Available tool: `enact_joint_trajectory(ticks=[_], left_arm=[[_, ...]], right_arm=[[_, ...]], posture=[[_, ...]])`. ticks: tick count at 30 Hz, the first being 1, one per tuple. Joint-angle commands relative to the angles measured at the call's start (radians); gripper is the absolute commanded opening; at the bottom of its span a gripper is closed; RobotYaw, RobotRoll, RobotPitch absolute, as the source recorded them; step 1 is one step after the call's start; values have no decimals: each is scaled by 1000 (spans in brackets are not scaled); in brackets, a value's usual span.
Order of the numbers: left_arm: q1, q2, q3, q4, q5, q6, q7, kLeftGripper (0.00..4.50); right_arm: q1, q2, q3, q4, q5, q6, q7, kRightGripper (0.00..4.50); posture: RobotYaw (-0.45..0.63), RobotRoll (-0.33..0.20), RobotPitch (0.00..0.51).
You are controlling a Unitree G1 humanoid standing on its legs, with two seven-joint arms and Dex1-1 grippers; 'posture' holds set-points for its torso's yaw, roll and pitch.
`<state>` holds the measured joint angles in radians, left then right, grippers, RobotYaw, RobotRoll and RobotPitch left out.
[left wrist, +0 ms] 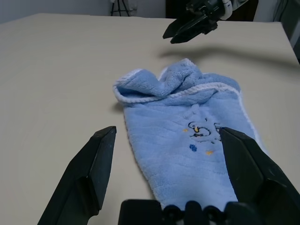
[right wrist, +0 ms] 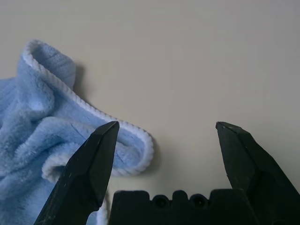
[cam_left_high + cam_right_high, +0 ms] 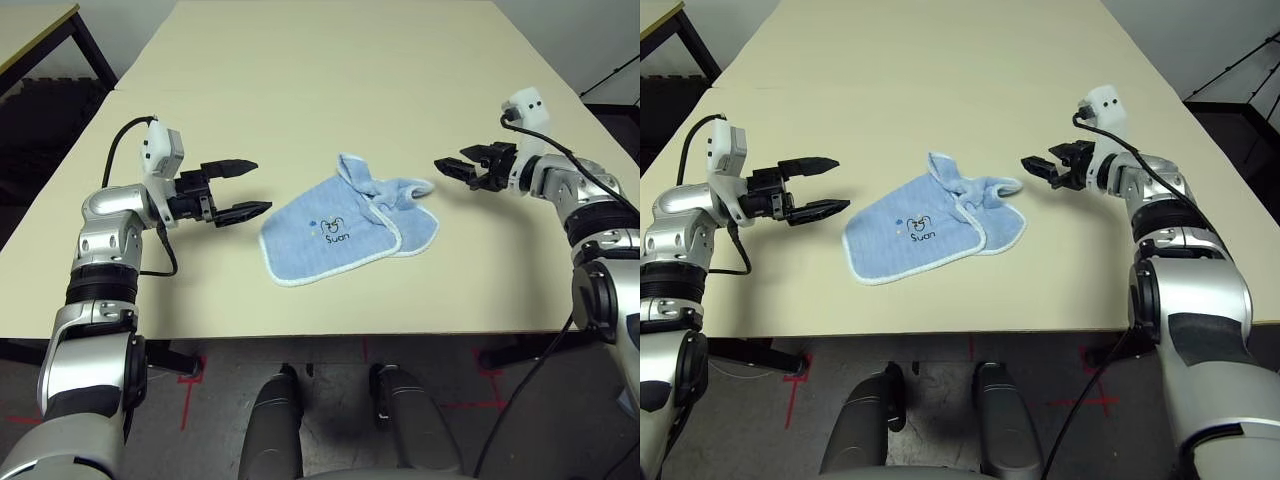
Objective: Fold the towel and set it aside.
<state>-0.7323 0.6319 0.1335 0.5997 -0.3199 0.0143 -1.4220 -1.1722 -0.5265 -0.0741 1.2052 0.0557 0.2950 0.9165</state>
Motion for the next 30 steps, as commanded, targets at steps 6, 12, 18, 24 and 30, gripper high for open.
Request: enact_joint_trajectory(ticks=[6, 12, 18, 24, 30], left_arm=[[44, -6, -16, -95, -27, 60, 25, 4443], [54, -6, -15, -122, -36, 82, 41, 4443], [44, -7, -16, -134, -48, 105, 52, 4443], [29, -5, -14, -130, -55, 119, 58, 4443], [6, 0, -14, -118, -58, 140, 61, 4443]], right_arm=[[-28, 29, 70, 32, -77, 67, -11, 4500], [-65, 47, 98, 51, -117, 124, -78, 4500], [-126, 58, 106, 70, -119, 194, -75, 4500], [-172, 55, 99, 81, -125, 259, -99, 4500], [-199, 65, 109, 88, -134, 325, -104, 4500]], posture=[[5, 0, 163], [4, 0, 171], [-3, 0, 193], [-29, 0, 229], [-62, 0, 261]])
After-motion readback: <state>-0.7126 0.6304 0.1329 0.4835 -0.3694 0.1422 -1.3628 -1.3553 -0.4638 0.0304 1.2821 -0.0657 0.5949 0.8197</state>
